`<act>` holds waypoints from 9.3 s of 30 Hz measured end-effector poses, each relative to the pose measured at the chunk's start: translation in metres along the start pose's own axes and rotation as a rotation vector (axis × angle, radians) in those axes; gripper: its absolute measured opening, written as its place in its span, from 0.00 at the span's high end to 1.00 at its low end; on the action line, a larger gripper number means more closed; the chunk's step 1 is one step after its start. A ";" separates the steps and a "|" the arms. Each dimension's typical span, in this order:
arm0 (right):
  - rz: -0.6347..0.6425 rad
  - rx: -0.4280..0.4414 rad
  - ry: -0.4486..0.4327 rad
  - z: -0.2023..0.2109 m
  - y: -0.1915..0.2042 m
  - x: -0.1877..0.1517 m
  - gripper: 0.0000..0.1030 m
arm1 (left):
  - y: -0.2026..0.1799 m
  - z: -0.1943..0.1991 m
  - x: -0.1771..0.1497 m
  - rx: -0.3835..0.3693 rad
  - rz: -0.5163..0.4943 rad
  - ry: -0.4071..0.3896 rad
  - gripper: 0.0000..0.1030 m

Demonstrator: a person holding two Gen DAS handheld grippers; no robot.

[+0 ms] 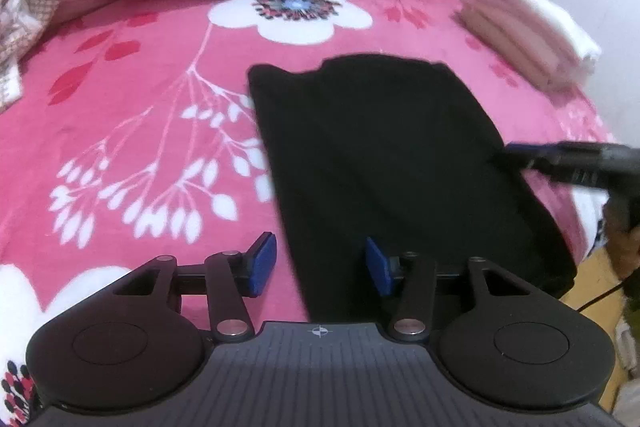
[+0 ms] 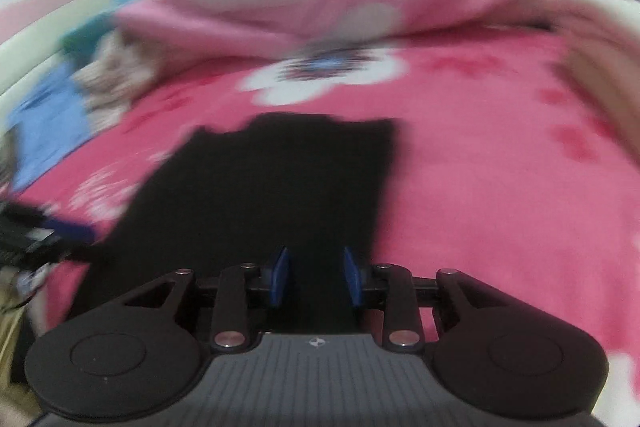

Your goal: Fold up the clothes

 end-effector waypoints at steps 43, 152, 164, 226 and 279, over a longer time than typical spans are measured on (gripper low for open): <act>-0.228 0.262 -0.154 0.028 -0.040 -0.029 0.31 | -0.017 -0.015 0.017 0.140 -0.029 0.010 0.36; 0.006 -0.321 -0.305 -0.016 -0.363 0.292 0.76 | -0.214 -0.262 0.405 -0.415 0.337 -0.306 0.88; -0.260 -0.427 -0.461 0.079 -0.401 0.256 0.53 | -0.213 -0.236 0.399 -0.304 0.247 -0.358 0.67; -0.344 -0.531 -0.499 0.279 -0.181 0.081 0.00 | -0.268 0.052 0.221 -0.353 -0.436 -0.593 0.00; -0.291 -1.036 -0.358 0.244 0.032 0.010 0.00 | -0.192 0.109 0.117 -0.161 -0.291 -0.466 0.00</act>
Point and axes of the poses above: each gripper's, at about its wrist camera, not at the fingertips, and z roughly against the way its jaws point, y to its left, x to its top, the point moved 4 cm from there along -z, roughly the way its jaws point
